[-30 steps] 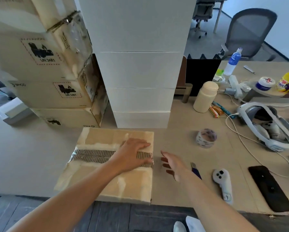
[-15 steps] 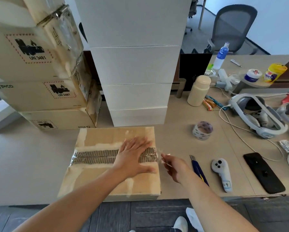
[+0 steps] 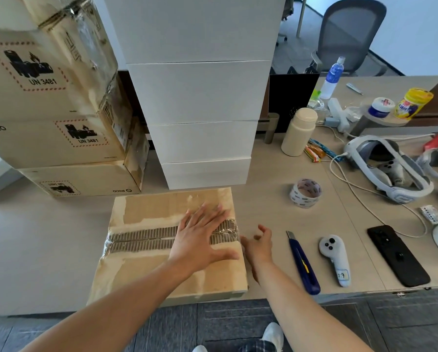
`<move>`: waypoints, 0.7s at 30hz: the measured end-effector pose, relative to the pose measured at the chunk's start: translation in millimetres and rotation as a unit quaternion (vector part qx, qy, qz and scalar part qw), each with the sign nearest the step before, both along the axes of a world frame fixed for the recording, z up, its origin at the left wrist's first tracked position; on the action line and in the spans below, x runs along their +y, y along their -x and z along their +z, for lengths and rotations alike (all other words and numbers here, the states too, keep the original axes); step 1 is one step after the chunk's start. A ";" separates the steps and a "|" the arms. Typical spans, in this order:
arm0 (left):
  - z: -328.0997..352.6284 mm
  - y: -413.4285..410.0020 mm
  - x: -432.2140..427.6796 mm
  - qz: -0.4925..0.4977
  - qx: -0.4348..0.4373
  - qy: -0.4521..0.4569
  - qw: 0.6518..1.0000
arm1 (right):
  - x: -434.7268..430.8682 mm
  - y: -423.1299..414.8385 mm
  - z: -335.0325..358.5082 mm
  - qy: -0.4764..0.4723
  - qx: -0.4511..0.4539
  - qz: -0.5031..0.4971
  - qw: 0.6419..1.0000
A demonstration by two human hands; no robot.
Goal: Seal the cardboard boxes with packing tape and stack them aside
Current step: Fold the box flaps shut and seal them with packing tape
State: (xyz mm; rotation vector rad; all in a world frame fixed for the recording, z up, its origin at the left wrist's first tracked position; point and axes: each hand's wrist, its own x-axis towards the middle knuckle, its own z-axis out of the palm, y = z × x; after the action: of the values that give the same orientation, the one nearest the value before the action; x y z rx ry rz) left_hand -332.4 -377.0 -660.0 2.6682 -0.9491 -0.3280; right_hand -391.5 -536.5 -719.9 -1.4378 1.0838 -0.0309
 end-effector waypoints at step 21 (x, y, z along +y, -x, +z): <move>-4.0 -0.2 -3.2 -0.002 -0.001 -0.002 1.000 | 9.1 -17.0 23.3 -0.282 -0.106 0.106 0.948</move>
State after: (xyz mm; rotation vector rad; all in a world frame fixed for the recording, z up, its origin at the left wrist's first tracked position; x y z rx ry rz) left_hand -332.1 -380.3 -664.0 2.6705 -0.9558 -0.3298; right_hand -374.5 -527.4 -696.5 -0.9938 0.6797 0.2556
